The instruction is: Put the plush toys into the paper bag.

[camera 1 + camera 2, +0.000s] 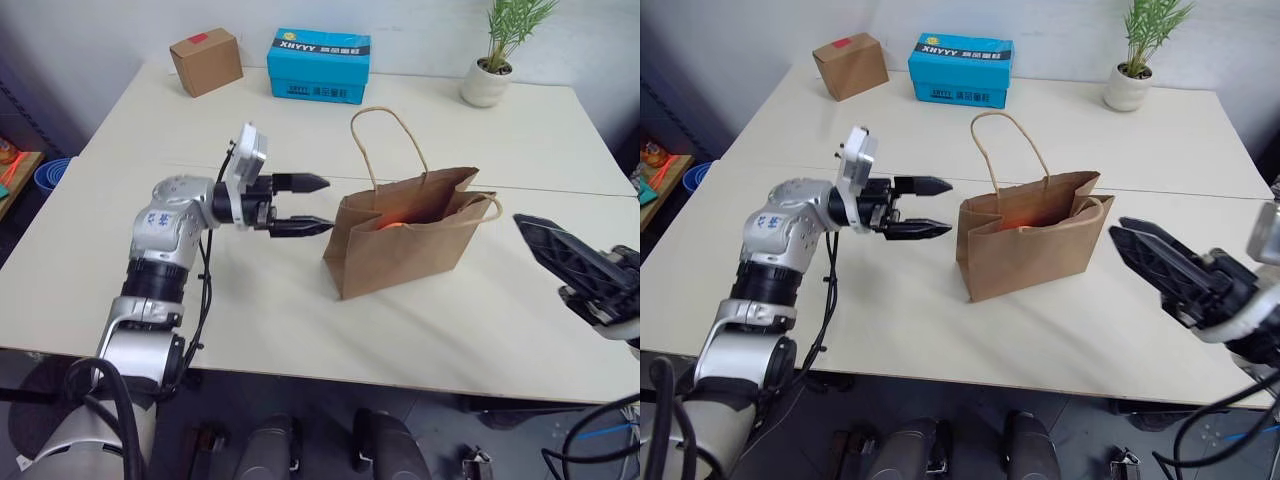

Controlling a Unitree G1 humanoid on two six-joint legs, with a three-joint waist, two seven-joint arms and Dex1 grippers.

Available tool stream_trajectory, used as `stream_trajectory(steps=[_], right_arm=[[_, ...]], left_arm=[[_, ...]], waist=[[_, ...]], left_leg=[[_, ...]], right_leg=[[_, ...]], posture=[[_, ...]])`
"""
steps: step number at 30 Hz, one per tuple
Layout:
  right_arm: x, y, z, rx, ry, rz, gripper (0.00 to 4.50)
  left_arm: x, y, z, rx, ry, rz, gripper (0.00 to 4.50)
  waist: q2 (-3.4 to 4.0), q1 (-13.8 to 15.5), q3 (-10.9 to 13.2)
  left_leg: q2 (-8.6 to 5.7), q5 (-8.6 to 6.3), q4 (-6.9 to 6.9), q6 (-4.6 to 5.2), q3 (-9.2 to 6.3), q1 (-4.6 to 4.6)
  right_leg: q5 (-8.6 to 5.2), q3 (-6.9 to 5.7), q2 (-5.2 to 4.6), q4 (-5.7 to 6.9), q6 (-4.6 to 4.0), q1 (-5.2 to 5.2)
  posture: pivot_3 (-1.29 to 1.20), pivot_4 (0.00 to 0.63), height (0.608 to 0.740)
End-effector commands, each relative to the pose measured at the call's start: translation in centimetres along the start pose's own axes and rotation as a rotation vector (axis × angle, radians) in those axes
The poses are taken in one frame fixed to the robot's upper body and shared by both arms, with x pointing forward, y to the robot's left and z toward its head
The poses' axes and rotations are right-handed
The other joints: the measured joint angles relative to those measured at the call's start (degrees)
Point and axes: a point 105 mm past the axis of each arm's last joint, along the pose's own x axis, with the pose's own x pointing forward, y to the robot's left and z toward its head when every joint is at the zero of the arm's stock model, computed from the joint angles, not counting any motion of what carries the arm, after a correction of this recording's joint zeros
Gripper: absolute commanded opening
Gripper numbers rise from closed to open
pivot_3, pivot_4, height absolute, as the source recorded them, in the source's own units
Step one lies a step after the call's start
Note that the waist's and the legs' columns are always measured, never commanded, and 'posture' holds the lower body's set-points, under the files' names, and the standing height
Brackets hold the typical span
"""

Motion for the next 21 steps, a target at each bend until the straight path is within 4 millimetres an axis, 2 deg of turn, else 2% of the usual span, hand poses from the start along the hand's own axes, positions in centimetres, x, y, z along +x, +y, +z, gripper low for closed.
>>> stream_trajectory(steps=[1,4,5,7,10,17,20,21], right_arm=[[-1.0,0.0,0.7,-0.127,0.018,-0.046,4.50],[-1.6,-0.8,1.2,-0.313,0.030,-0.115,4.50],[-1.9,-1.4,1.1,-0.457,0.055,-0.150,4.50],[-2.9,-1.8,-0.3,-0.708,0.164,-0.140,4.50],[-4.5,-1.8,-2.3,-0.873,0.210,-0.127,4.50],[-5.6,-1.5,-5.4,-0.919,0.276,-0.065,4.50],[-5.5,-1.1,-6.1,-0.945,0.251,-0.037,4.50],[-5.5,-0.9,-6.2,-0.947,0.238,-0.031,4.50]], left_arm=[[-0.1,-0.9,0.6,0.038,-0.008,0.030,4.48],[0.3,-1.6,-0.3,0.046,-0.020,0.071,4.48],[0.5,-1.8,-0.5,0.055,-0.028,0.079,4.48],[1.1,-2.1,-0.8,0.062,-0.053,0.102,4.48],[2.0,-2.6,-1.3,0.072,-0.074,0.110,4.48],[4.1,-3.3,-1.7,0.065,-0.105,0.106,4.48],[5.6,-2.8,-2.3,0.083,-0.098,0.152,4.48],[5.9,-2.5,-2.7,0.091,-0.081,0.171,4.30]], waist=[[0.00,0.01,0.00],[0.01,0.03,-0.01],[0.00,0.04,-0.01],[0.01,0.20,-0.01],[-0.08,0.58,-0.06],[-0.07,0.01,-0.06],[-0.06,0.00,-0.07],[-0.06,0.01,-0.07]], left_leg=[[0.00,0.00,0.01,0.00,-0.01,0.00],[-0.01,0.01,0.03,0.01,0.00,0.02],[-0.01,0.00,0.03,0.01,0.00,0.04],[-0.02,0.00,0.02,0.00,0.01,0.04],[-0.01,-0.02,-0.02,-0.05,0.00,0.04],[-0.03,-0.01,-0.01,-0.02,0.39,0.39],[-0.02,-0.02,-0.02,-0.04,0.40,0.42],[0.00,-0.03,-0.02,-0.06,0.40,0.42]], right_leg=[[0.00,0.05,-0.02,0.00,0.00,0.01],[0.01,0.27,-0.03,0.00,0.02,0.03],[0.02,0.35,-0.03,0.01,0.03,0.03],[0.01,0.38,-0.01,0.00,0.03,0.02],[0.01,0.38,0.11,-0.04,0.03,0.02],[0.07,0.34,0.06,0.08,0.14,0.10],[0.07,0.72,0.04,0.10,0.13,0.09],[0.07,0.78,0.05,0.10,0.13,0.09]], posture=[[0.00,0.150,0.740],[0.00,0.150,0.740],[0.00,0.150,0.740],[0.00,0.150,0.740],[0.00,0.150,0.740],[0.00,0.150,0.740],[0.00,0.150,0.740],[0.00,0.150,0.740]])
